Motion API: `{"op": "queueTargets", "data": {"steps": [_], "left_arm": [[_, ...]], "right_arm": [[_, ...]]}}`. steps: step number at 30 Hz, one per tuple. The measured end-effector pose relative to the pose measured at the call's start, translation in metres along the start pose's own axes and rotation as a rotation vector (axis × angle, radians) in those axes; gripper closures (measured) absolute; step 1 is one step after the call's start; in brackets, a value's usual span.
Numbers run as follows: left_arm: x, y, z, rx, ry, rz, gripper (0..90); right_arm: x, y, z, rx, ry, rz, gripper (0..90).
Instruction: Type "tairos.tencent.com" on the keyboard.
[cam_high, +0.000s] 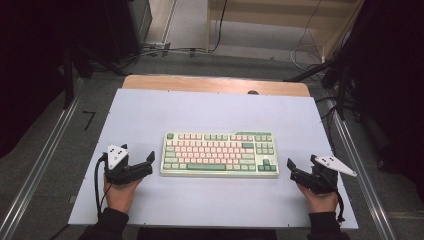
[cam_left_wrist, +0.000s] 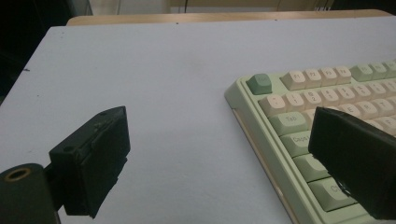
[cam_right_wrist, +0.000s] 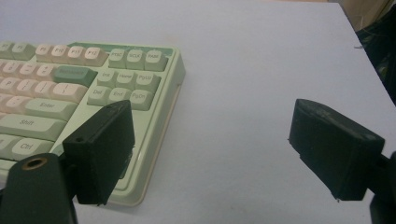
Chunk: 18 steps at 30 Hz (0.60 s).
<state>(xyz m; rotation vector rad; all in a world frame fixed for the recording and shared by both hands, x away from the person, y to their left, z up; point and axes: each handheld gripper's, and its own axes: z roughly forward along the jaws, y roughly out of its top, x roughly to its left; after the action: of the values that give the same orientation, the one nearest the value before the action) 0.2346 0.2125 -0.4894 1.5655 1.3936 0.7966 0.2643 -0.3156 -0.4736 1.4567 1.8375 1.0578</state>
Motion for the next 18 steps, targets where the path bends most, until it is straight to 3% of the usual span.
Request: {"op": "queueTargets", "data": {"steps": [10,18], "left_arm": [[-0.008,0.003,0.001,-0.007,-0.053,0.0,7.8],[-0.017,0.009,0.006,-0.008,-0.093,-0.005,12.4]], "right_arm": [[0.008,0.003,0.0,-0.016,0.041,-0.01,20.0],[0.02,0.007,0.005,-0.012,0.087,-0.018,20.3]]}}
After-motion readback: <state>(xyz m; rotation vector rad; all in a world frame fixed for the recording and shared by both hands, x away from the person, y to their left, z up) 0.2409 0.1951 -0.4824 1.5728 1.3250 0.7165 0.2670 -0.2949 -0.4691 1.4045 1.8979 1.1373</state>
